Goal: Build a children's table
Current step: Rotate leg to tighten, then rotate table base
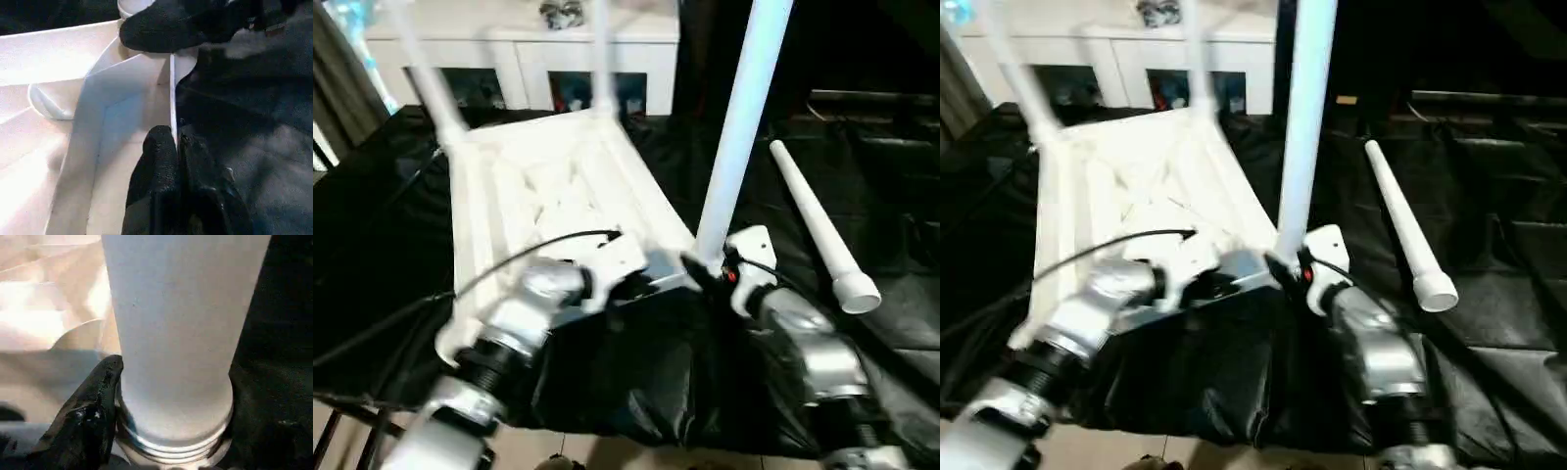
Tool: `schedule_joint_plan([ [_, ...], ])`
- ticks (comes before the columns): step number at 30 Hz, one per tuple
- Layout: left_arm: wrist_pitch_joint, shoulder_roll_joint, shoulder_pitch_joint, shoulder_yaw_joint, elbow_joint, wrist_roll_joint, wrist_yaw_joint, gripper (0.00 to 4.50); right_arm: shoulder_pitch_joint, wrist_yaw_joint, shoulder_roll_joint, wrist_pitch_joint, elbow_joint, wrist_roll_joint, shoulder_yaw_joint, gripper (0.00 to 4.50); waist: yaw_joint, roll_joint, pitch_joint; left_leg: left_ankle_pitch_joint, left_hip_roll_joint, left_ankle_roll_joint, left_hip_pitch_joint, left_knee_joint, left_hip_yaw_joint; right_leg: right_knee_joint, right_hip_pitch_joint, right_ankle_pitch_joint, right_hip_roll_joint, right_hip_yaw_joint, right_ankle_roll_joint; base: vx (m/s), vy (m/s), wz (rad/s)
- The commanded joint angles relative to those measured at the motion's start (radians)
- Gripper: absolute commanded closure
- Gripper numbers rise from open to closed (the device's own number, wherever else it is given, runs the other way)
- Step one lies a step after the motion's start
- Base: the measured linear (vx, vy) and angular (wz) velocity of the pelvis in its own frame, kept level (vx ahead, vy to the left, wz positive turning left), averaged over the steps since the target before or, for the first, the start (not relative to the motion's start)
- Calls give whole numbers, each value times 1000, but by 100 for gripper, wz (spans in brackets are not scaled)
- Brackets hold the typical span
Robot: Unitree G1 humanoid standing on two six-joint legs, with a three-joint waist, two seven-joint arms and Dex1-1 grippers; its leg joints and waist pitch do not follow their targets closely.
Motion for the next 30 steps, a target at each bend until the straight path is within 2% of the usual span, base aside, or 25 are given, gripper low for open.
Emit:
schedule_joint_plan([
  [1, 12, -80, 5, -64, -38, -9, 29, 450, -15, 16, 70, 7, 35, 3, 80, 142, 1, -8, -56, -321, 29, 3, 13, -80, -12, -98, 37, -343, -48, 38, -166, 0, 0, 0],
  [4, 6, -85, 8, -65, -30, -6, 40, 450, -17, 34, 67, 2, 31, 30, 60, 105, 2, -5, -61, -310, 28, 12, 12, -78, -12, -95, 40, -296, -46, 38, -170, 0, 0, 0],
  [6, 4, -77, 9, -65, -31, -2, 40, 450, -14, 46, 53, 3, 22, 35, 58, 80, 3, -7, -61, -297, 27, 20, 10, -77, -10, -92, 42, -258, -46, 38, -177, 0, 0, 0],
  [10, 1, -60, 14, -62, -40, 1, 35, 450, -5, 45, 13, -9, 0, 8, 59, 43, 3, -6, -61, -295, 27, 25, 10, -76, -9, -93, 42, -269, -47, 38, -176, 0, 0, 0],
  [14, 4, -50, 28, -62, -58, 1, 32, 450, 19, 69, -48, -7, -52, -3, 45, 43, 6, -9, -63, -280, 29, 29, 9, -75, -9, -92, 45, -259, -46, 39, -169, 0, 0, 0],
  [15, 0, -48, 31, -61, -61, -1, 33, 450, 41, 106, -88, 12, -102, 17, 28, 43, 8, -15, -63, -265, 29, 34, 9, -72, -7, -91, 45, -241, -45, 39, -173, 0, 0, 0],
  [17, -5, -46, 34, -59, -64, -4, 32, 450, 64, 135, -124, 21, -145, 31, 11, 43, 16, -13, -65, -232, 31, 50, 11, -68, -6, -86, 46, -189, -45, 42, -181, 0, 0, 0],
  [18, -4, -45, 38, -49, -71, -14, 33, 450, 94, 176, -166, 41, -200, 61, -17, 43, 17, -16, -66, -210, 30, 62, 6, -67, -6, -81, 52, -155, -44, 41, -188, 0, 0, 0],
  [19, -2, -46, 38, -42, -73, -20, 35, 450, 104, 191, -180, 50, -218, 76, -28, 43, 21, -16, -67, -201, 31, 69, 7, -65, -5, -80, 51, -142, -44, 41, -189, 0, 0, 0],
  [20, 7, -50, 40, -27, -85, -39, 33, 423, 118, 214, -201, 56, -239, 96, -40, 39, 22, -16, -68, -182, 30, 81, 5, -63, -6, -76, 54, -117, -45, 41, -195, 0, 0, 0],
  [21, 7, -50, 40, -27, -85, -39, 33, 406, 118, 214, -201, 56, -239, 96, -40, 38, 23, -18, -67, -176, 29, 88, 4, -62, -4, -78, 52, -115, -45, 40, -200, 0, 0, 0],
  [23, 21, -50, 36, 16, -121, -88, 25, 392, 154, 298, -259, 83, -301, 168, -73, 38, 28, -17, -67, -190, 30, 91, 4, -61, -3, -81, 53, -153, -49, 39, -206, 0, 0, 0],
  [24, 12, -43, 30, 34, -127, -94, 36, 371, 168, 336, -278, 105, -326, 201, -83, 38, 30, -18, -66, -201, 31, 95, 6, -61, -4, -83, 54, -167, -47, 38, -206, 0, 0, 0],
  [26, 2, -25, 20, 70, -137, -115, 37, 359, 191, 405, -310, 153, -367, 265, -99, 38, 34, -18, -64, -218, 32, 98, 6, -63, -5, -86, 53, -197, -47, 37, -201, 0, 0, 0],
  [29, 19, 8, 8, 123, -156, -145, 28, 359, 211, 460, -354, 177, -394, 283, -89, 38, 33, -17, -61, -233, 29, 86, 2, -66, -7, -90, 52, -248, -46, 35, -182, 0, 0, 0],
  [30, 25, 29, 0, 152, -162, -153, 31, 359, 218, 483, -374, 180, -402, 279, -77, 38, 31, -17, -61, -244, 29, 74, 5, -66, -7, -91, 50, -274, -46, 35, -174, 0, 0, 0],
])
